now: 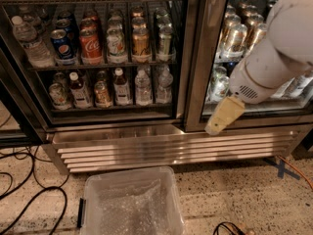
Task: Pick orange can from middle shelf of fridge
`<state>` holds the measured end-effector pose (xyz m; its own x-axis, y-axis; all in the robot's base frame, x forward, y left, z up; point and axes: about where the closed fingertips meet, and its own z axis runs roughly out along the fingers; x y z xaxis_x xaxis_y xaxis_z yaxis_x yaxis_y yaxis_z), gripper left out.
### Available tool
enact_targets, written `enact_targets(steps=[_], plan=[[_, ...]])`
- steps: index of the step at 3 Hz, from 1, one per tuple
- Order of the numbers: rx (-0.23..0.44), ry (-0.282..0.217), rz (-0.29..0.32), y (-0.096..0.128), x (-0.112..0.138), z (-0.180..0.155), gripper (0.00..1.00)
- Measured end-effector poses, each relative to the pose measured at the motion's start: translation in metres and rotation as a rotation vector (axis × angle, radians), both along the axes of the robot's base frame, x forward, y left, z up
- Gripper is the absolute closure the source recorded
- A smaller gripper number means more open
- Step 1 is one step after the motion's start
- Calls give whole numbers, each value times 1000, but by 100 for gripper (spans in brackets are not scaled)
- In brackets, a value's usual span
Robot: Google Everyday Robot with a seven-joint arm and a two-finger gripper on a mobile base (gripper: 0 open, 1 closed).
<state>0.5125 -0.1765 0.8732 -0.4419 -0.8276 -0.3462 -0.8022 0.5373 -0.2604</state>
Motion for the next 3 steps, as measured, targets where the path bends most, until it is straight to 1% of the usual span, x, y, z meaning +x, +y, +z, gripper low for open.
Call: enact_targets(steps=[1,2,3], plan=[[88,-67,-49,34,48,-22,0],[160,-62,-41,59,81,-31,0],[163,-58,-40,60,83,-32,0]])
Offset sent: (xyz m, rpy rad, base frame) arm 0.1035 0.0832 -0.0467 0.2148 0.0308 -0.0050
